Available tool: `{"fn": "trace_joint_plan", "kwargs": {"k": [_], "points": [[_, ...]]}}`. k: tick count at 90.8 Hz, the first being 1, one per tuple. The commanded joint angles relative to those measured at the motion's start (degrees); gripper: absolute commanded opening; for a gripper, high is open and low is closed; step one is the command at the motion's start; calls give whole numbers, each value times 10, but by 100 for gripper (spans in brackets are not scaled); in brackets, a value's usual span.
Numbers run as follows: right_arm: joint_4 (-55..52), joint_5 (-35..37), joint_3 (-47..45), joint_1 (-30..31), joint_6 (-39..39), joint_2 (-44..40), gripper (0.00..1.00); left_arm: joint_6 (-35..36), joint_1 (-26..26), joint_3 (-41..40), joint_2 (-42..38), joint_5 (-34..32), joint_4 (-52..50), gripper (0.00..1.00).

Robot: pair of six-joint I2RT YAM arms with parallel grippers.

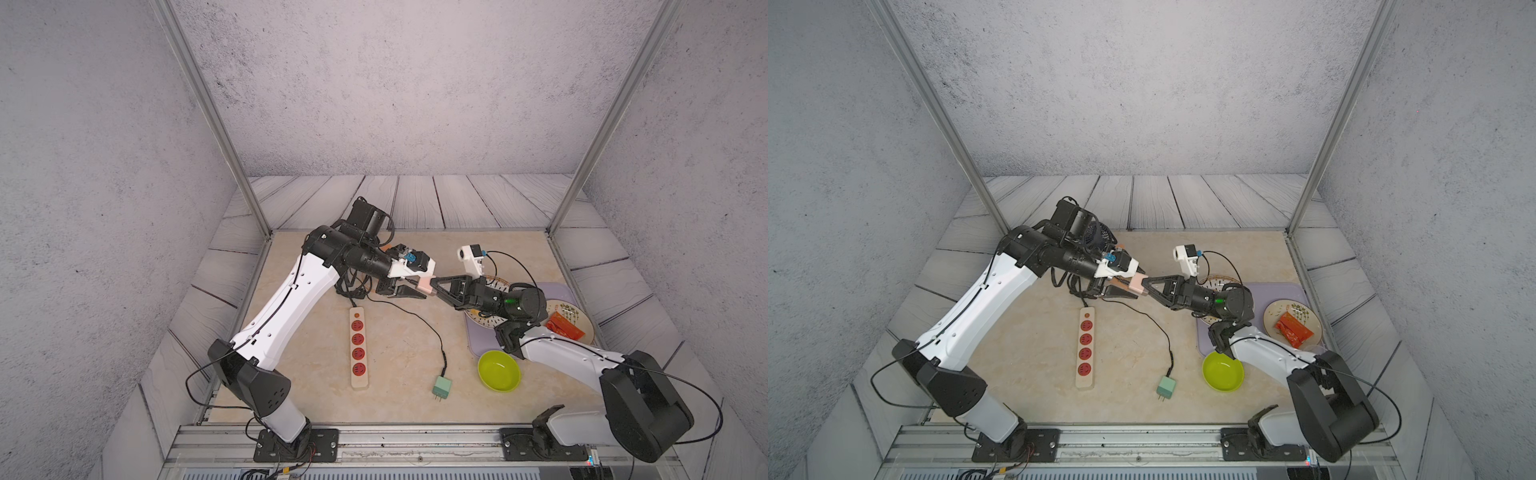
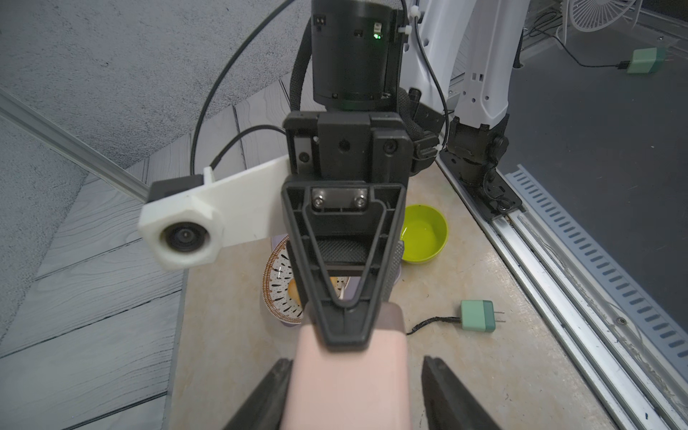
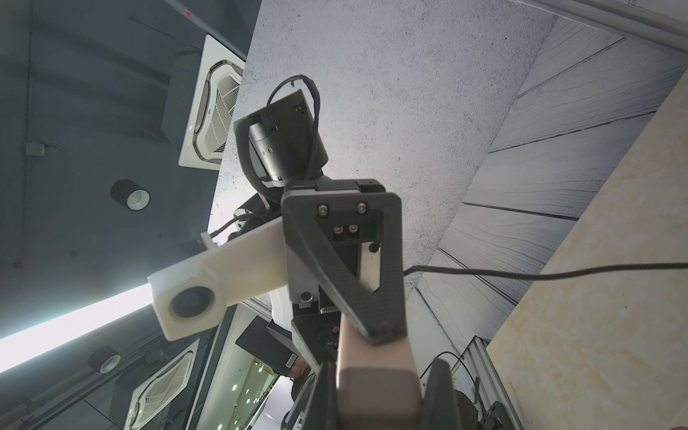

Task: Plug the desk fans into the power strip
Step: Pick up the plug from the center of the board, then insert the plug into the socket.

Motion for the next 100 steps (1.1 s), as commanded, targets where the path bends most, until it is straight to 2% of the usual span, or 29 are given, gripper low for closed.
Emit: {"fn": "trace_joint_plan", "kwargs": {"k": [1,13,25,29,37,42,49,63,84,88,94,100], "points": [[23,5,5,1,-1,-16,0,4,-2,14,-1,21,-21,56],[23,1,9,1,0,-17,0,0,-2,17,-1,14,-20,38],[23,3,4,1,-1,-11,0,-16,-2,12,-5,-2,-13,33],[23,4,0,1,-1,-9,10,-23,-2,12,-7,-14,-15,30],[23,7,-11,0,-6,-10,41,-25,-1,10,-13,-45,-29,24],[23,12,-22,-2,-14,-15,51,-25,1,4,-18,-75,-37,17],[23,6,-34,-14,-16,-17,56,-46,4,-9,-30,-131,-37,9],[23,-30,-55,-38,-35,-4,61,-35,28,-44,-52,-191,-61,0],[13,-49,-97,-87,-52,7,73,-17,90,-74,-66,-228,-115,0],[-10,-55,-99,-92,-68,2,77,-9,106,-76,-66,-233,-128,0],[-79,-64,-98,-94,-111,-19,89,2,126,-76,-59,-244,-152,0],[-200,-66,-85,-95,-183,-62,91,15,145,-74,-52,-255,-175,0]]}}
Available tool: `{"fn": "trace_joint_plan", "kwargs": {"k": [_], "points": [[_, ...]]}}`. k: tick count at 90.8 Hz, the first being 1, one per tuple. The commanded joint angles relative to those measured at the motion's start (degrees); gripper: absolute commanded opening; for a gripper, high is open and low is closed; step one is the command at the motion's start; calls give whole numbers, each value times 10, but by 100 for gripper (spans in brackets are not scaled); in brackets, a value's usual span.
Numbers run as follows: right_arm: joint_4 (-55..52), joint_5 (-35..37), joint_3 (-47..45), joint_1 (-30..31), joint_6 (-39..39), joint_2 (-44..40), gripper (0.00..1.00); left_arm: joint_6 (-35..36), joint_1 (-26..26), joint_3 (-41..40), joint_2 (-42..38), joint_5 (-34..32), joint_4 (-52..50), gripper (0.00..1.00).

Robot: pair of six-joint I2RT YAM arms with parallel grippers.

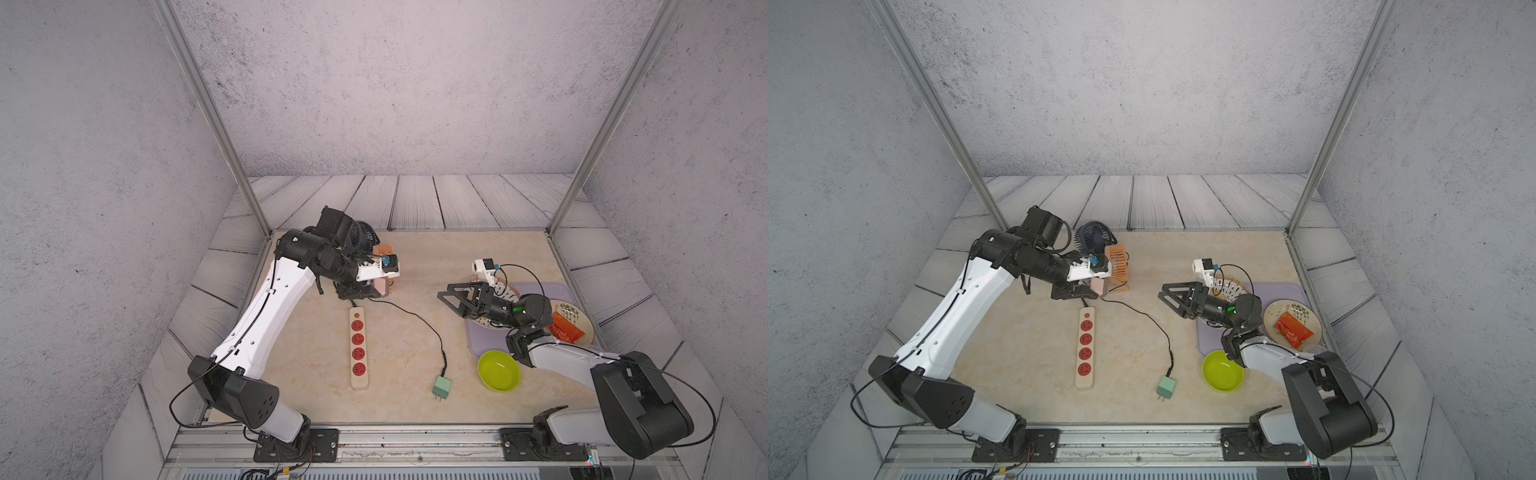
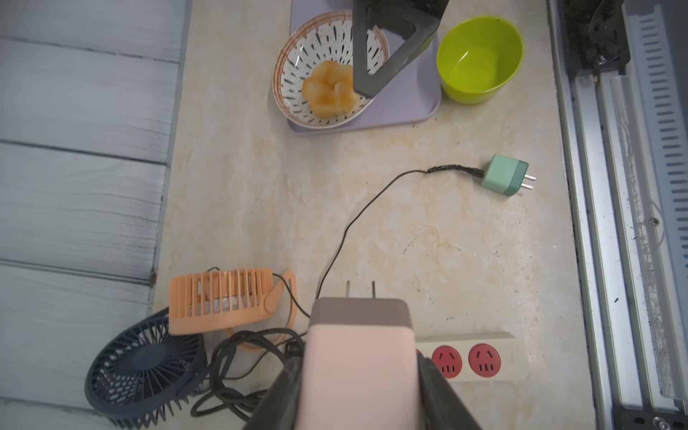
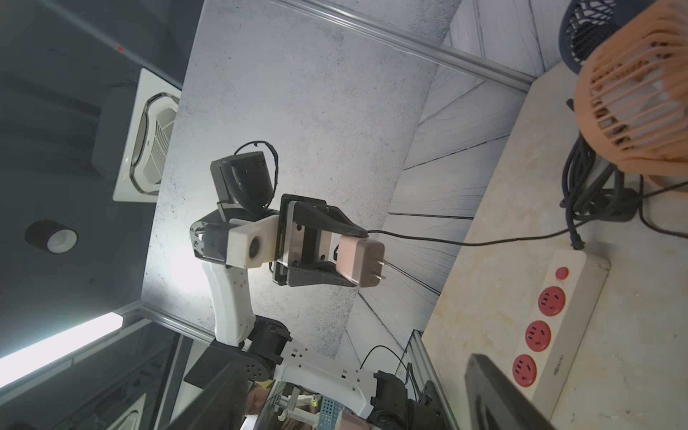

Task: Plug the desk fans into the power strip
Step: Insert the plug into the socket.

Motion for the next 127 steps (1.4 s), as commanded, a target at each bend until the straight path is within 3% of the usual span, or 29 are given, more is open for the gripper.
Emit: {"fn": "trace_joint_plan", "kwargs": {"k": [1,8,15,21,32,46,66,96,127], "points": [[-171,-27,18,-2,-122,-66,92,31,28,-2,5,-25,-69,0],[-492,-4,76,-2,-328,-140,96,39,42,-9,19,-47,-87,0],[-776,89,164,-1,-507,-200,99,43,50,-17,31,-74,-92,0],[-873,139,200,-2,-605,-226,99,41,55,-23,38,-92,-89,0],[-957,228,232,-2,-687,-268,99,45,60,-38,43,-119,-71,0],[-993,340,228,-2,-757,-329,99,44,60,-43,65,-154,-67,0],[-1002,445,180,-2,-845,-408,99,33,59,-37,117,-181,-74,0],[-969,512,111,-2,-888,-493,99,22,39,-39,174,-204,-65,0],[-958,560,95,-3,-889,-499,99,12,23,-54,210,-242,-47,0]]}}
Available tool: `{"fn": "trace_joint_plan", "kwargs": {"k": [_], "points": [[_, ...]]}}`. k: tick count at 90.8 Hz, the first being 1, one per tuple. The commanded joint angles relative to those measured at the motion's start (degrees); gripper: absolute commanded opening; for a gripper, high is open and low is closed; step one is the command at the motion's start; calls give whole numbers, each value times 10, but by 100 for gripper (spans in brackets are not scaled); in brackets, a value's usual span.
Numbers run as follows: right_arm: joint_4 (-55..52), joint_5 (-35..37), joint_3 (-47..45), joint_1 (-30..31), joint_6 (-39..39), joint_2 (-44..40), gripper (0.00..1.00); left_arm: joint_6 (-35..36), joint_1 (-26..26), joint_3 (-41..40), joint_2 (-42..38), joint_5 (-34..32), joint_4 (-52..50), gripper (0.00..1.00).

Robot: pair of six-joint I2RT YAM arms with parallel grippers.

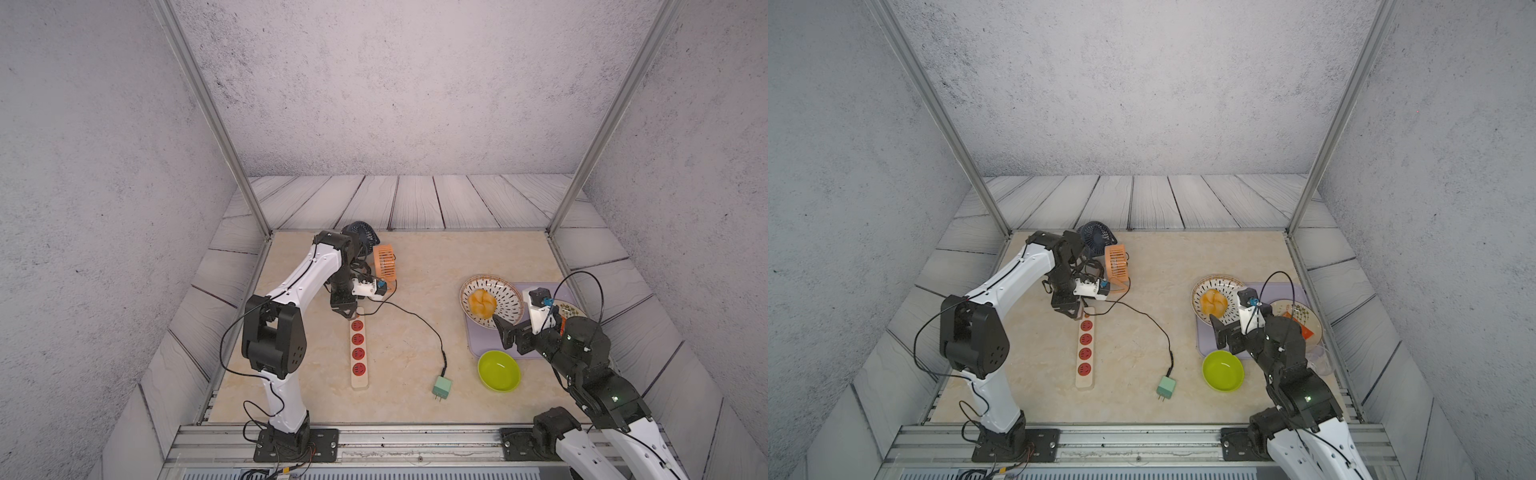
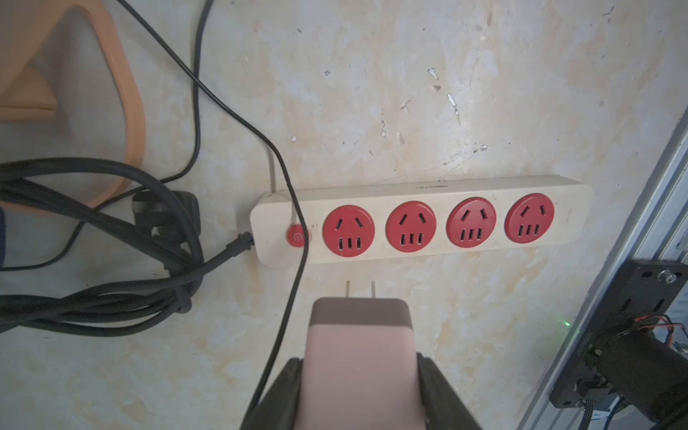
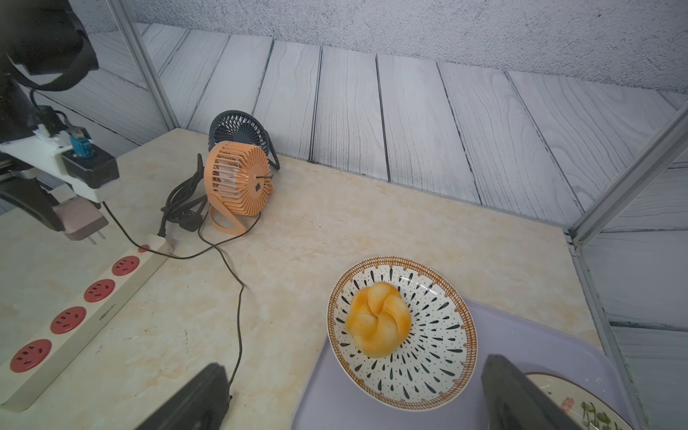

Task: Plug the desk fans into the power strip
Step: Insert the plug into the socket.

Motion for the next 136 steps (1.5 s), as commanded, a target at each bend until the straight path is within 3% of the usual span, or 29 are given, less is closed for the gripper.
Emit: {"fn": "trace_joint_plan", "kwargs": {"k": [1,91,136], "points": [[16,28,-5,-1,-6,-4,99,-8,-4,-5,13,-13,-4,0],[21,43,-10,-1,-3,-7,99,-44,-47,-34,73,-69,46,0],[25,44,-12,-1,-3,-6,99,-96,-70,-52,89,-107,61,0]]}}
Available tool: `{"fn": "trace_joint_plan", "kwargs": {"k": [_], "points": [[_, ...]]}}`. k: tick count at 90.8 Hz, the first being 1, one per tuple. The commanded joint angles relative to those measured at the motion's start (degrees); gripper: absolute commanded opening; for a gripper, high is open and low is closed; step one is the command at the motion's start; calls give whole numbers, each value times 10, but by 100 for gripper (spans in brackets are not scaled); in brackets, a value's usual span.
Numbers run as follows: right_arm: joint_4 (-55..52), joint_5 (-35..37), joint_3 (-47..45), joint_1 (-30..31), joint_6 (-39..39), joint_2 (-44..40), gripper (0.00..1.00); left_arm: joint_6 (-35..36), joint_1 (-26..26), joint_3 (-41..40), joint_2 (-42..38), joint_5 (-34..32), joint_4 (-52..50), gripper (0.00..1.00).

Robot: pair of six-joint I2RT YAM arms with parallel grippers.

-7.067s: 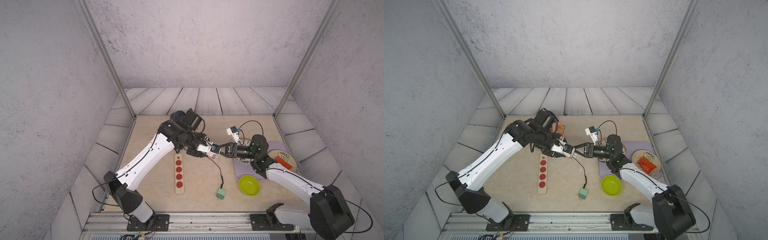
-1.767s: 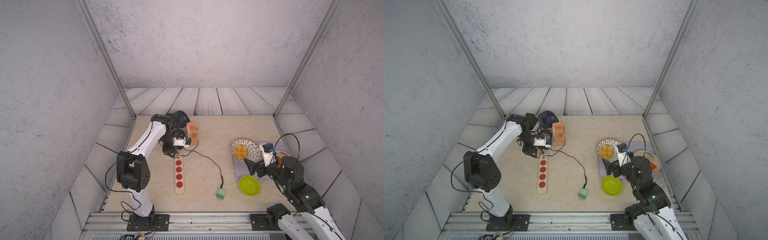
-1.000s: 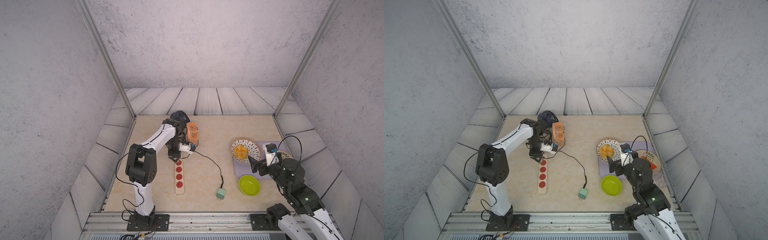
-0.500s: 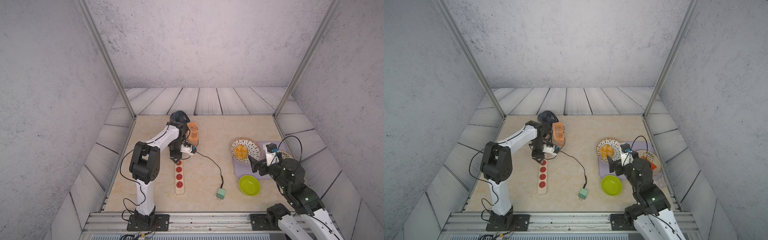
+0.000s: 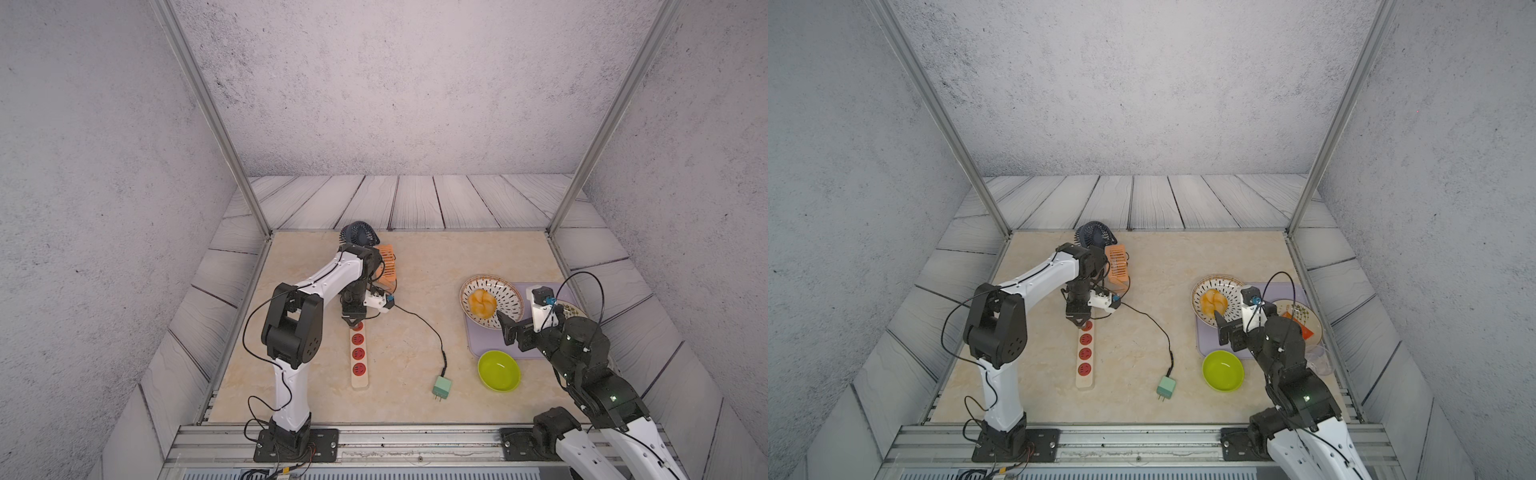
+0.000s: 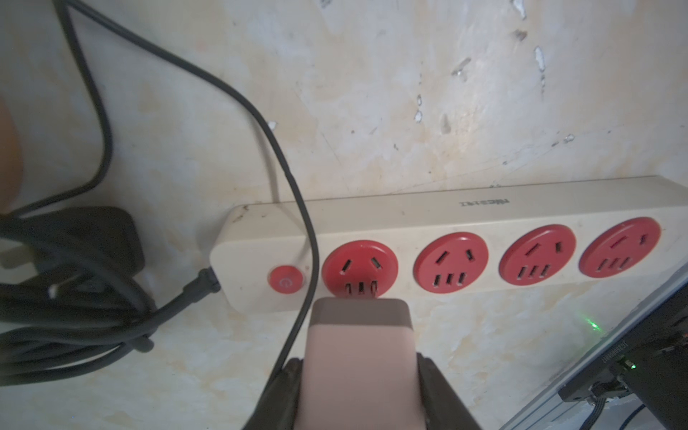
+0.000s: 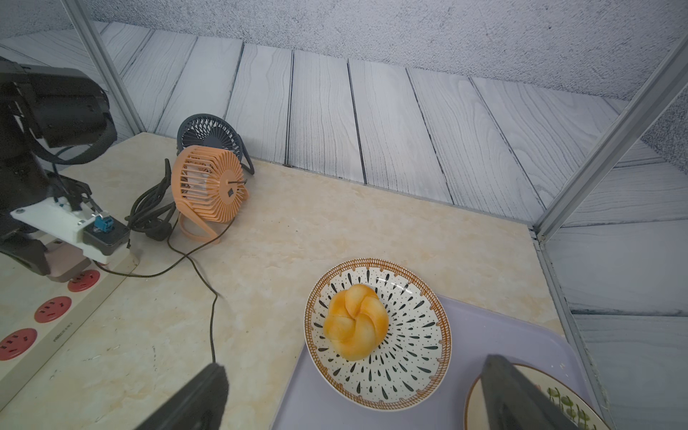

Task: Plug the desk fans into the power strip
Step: Insert the plug into the socket.

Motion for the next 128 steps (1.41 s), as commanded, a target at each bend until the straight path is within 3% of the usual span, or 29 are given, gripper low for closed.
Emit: {"fn": "trace_joint_plan", "kwargs": {"k": [1,48,103,128], "points": [[10,5,-7,-1,-2,-5,99,-25,-10,-20,22,-6,16,0],[10,10,-7,-1,-3,-5,99,-47,-35,-80,47,-5,87,0],[11,12,-7,-1,-3,-5,99,-59,-68,-9,138,-5,62,0],[9,13,-8,-1,-2,-8,99,-67,-83,-31,146,-20,83,0]]}}
